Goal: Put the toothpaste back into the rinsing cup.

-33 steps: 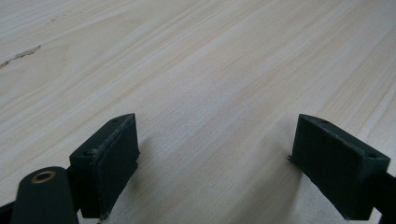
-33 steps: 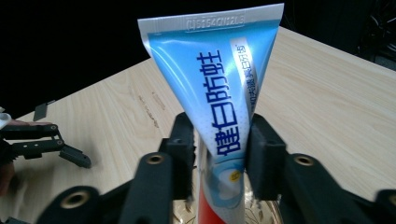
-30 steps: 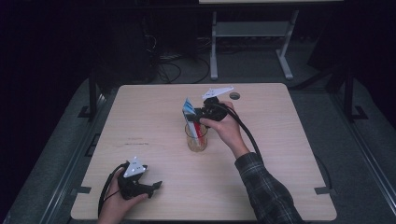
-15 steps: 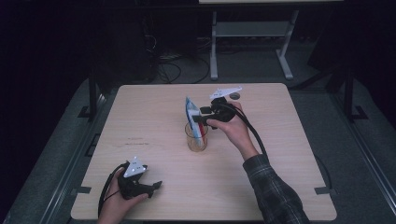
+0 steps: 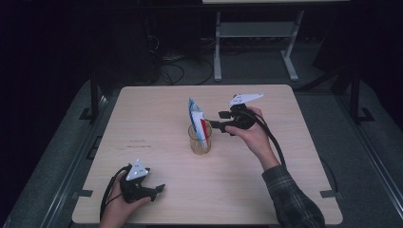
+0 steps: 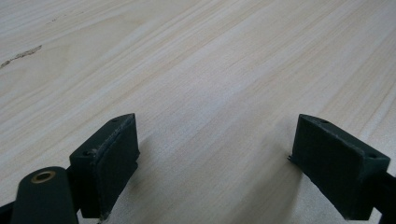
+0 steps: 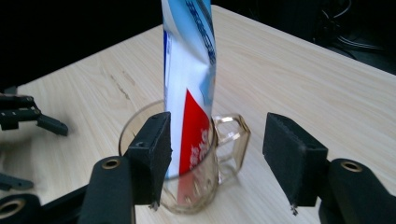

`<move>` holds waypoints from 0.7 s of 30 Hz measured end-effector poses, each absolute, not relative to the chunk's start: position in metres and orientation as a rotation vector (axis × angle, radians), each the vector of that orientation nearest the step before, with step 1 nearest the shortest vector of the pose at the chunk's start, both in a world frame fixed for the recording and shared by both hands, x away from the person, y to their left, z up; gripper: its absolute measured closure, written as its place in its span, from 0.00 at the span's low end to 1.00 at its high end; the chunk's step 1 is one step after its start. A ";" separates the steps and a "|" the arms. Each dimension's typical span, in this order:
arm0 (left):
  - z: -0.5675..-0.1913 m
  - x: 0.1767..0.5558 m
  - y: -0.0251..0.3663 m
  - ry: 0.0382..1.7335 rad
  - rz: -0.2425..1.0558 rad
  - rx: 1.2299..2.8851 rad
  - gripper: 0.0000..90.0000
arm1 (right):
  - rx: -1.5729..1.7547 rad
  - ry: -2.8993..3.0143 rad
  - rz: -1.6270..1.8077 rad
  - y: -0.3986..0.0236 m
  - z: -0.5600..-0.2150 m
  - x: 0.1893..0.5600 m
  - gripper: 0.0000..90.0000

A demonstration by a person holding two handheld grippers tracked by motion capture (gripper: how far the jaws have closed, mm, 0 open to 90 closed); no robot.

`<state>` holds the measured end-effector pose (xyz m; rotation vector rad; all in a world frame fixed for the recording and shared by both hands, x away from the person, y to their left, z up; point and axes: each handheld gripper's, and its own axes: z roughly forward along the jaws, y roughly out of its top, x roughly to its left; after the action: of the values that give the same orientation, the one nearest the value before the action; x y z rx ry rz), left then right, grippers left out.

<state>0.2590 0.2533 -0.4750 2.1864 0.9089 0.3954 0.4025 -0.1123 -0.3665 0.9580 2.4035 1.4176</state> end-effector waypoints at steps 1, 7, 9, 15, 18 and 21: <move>-0.475 0.259 0.253 0.909 0.396 2.187 0.15 | 0.953 2.402 1.411 -0.114 -0.367 0.402 0.46; -0.475 0.259 0.253 0.910 0.396 2.187 0.15 | 0.963 2.394 1.385 -0.126 -0.370 0.392 0.45; -0.475 0.259 0.253 0.909 0.396 2.187 0.15 | 0.967 2.389 1.382 -0.130 -0.371 0.389 0.45; -0.475 0.259 0.253 0.909 0.396 2.187 0.15 | 0.980 2.380 1.352 -0.144 -0.377 0.380 0.43; -0.475 0.259 0.253 0.910 0.396 2.187 0.15 | 1.005 2.379 1.333 -0.152 -0.382 0.375 0.43; -0.475 0.259 0.253 0.910 0.396 2.186 0.15 | 1.024 2.374 1.323 -0.159 -0.388 0.370 0.42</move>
<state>0.2590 0.2533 -0.4750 2.1865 0.9099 0.3959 0.3703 -0.1588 -0.3875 1.0242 2.3743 1.3229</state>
